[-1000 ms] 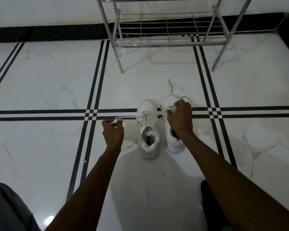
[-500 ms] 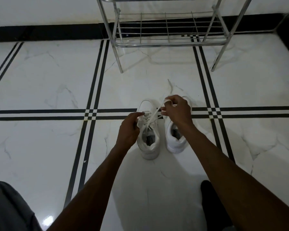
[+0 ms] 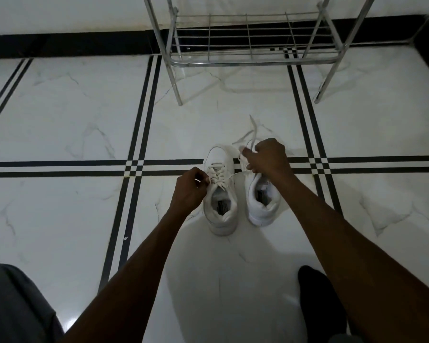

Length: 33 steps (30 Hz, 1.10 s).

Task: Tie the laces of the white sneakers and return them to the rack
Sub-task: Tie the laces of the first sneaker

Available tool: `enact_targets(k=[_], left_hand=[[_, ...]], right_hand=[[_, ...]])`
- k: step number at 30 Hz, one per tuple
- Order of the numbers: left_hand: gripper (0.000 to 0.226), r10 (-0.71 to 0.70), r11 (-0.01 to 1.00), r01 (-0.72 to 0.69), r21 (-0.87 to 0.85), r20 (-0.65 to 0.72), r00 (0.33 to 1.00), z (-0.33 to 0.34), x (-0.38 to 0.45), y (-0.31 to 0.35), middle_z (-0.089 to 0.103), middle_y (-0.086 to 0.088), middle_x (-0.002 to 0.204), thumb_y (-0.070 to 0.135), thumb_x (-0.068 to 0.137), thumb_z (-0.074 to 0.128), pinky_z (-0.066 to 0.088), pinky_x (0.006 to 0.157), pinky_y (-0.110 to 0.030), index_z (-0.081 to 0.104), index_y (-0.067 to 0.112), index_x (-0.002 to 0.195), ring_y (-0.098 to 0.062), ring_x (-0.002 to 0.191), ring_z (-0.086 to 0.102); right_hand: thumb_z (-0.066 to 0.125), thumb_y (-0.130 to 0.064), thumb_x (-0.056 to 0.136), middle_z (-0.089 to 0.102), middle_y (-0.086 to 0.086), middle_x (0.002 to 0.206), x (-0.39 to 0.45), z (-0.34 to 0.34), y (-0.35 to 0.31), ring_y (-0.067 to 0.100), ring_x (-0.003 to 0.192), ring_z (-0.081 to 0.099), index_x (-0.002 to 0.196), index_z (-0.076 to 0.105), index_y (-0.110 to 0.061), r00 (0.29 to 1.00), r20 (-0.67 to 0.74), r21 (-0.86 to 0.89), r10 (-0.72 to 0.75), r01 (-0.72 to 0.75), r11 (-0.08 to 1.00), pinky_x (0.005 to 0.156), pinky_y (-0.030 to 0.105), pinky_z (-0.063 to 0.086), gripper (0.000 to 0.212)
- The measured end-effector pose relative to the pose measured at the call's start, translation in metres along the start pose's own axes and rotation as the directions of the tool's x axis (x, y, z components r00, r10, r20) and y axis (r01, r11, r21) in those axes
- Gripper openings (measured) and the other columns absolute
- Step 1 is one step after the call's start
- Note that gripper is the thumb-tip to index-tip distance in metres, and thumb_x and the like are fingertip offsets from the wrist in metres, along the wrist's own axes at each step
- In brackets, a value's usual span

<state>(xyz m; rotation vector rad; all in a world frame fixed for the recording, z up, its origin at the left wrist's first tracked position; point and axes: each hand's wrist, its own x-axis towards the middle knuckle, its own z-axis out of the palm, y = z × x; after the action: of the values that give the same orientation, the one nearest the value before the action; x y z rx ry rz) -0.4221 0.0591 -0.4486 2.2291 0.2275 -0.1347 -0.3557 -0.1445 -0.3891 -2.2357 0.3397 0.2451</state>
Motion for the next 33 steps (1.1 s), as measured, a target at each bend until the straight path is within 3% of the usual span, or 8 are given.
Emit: enact_targets(k=[5,9,14,16,19,21,29,33], left_hand=[[0.006,0.019,1.000,-0.019,-0.021,-0.013,1.000,-0.001,-0.002,-0.001,0.071,0.000,0.090,0.015,0.094,0.068,0.043,0.066,-0.013,0.064,0.015,0.090,-0.013,0.080,0.064],[0.012,-0.077,0.994,0.074,-0.084,-0.039,0.996,0.000,-0.002,-0.004,0.072,-0.005,0.091,0.018,0.100,0.059,0.054,0.069,-0.025,0.059,0.006,0.101,-0.016,0.082,0.068],[0.013,-0.420,0.790,0.302,-0.533,-0.112,0.900,0.000,-0.009,-0.004,0.071,-0.022,0.095,0.016,0.109,0.037,0.059,0.055,-0.032,0.042,0.005,0.113,-0.027,0.066,0.069],[0.014,-0.432,0.830,0.321,-0.456,-0.163,0.887,-0.001,-0.014,-0.009,0.066,-0.020,0.104,0.017,0.108,0.044,0.061,0.052,-0.032,0.043,0.006,0.115,-0.024,0.064,0.069],[0.032,-0.234,0.969,0.194,-0.150,-0.331,0.914,-0.002,-0.014,-0.020,0.060,-0.007,0.121,0.019,0.099,0.060,0.060,0.083,-0.044,0.050,0.008,0.127,-0.026,0.094,0.069],[0.033,-0.073,0.997,0.064,-0.047,-0.238,0.968,-0.001,-0.015,-0.015,0.065,-0.001,0.125,0.014,0.096,0.062,0.054,0.091,-0.040,0.060,0.015,0.129,-0.022,0.108,0.064],[0.012,-0.162,0.982,0.149,-0.119,-0.108,0.981,0.013,-0.026,-0.010,0.074,0.010,0.093,0.036,0.092,0.071,0.053,0.075,-0.036,0.069,0.027,0.084,-0.017,0.075,0.069],[0.011,0.015,0.990,-0.003,0.144,-0.078,0.997,0.008,-0.019,-0.007,0.070,0.001,0.089,0.005,0.091,0.060,0.049,0.071,-0.038,0.061,0.016,0.090,-0.023,0.082,0.062]], right_hand=[[0.071,-0.002,0.083,0.063,0.016,0.115,-0.027,0.018,0.009,0.025,0.092,0.064,0.115,0.066,-0.001,0.909,0.134,-0.175,-0.395,0.414,0.893,0.079,0.023,0.053,0.032],[0.057,-0.005,0.084,0.075,0.010,0.086,-0.032,0.034,0.021,0.025,0.078,0.069,0.083,0.076,-0.011,0.853,0.300,-0.252,-0.428,0.504,0.826,0.075,0.043,0.057,0.020],[0.058,0.003,0.082,0.071,0.016,0.076,-0.026,0.036,0.023,0.028,0.072,0.066,0.073,0.069,-0.001,0.872,0.325,-0.326,-0.367,0.468,0.821,0.065,0.027,0.043,0.015],[0.061,-0.001,0.084,0.070,0.018,0.081,-0.022,0.038,0.025,0.028,0.076,0.066,0.076,0.071,0.002,0.871,0.329,-0.331,-0.366,0.469,0.819,0.065,0.020,0.038,0.013],[0.062,-0.010,0.086,0.065,0.013,0.085,-0.024,0.038,0.026,0.025,0.076,0.064,0.077,0.071,-0.003,0.855,0.300,-0.334,-0.423,0.509,0.793,0.071,0.035,0.050,0.014],[0.060,-0.010,0.088,0.065,0.014,0.087,-0.027,0.036,0.024,0.026,0.078,0.063,0.078,0.068,-0.001,0.846,0.306,-0.331,-0.437,0.525,0.784,0.070,0.037,0.049,0.016],[0.055,-0.014,0.094,0.067,0.010,0.092,-0.035,0.037,0.026,0.026,0.083,0.063,0.094,0.061,-0.008,0.838,0.303,-0.395,-0.454,0.544,0.740,0.073,0.038,0.049,0.008],[0.050,-0.015,0.095,0.067,0.010,0.086,-0.041,0.033,0.028,0.025,0.077,0.064,0.093,0.058,-0.009,0.822,0.319,-0.428,-0.471,0.569,0.702,0.066,0.037,0.047,0.009]])
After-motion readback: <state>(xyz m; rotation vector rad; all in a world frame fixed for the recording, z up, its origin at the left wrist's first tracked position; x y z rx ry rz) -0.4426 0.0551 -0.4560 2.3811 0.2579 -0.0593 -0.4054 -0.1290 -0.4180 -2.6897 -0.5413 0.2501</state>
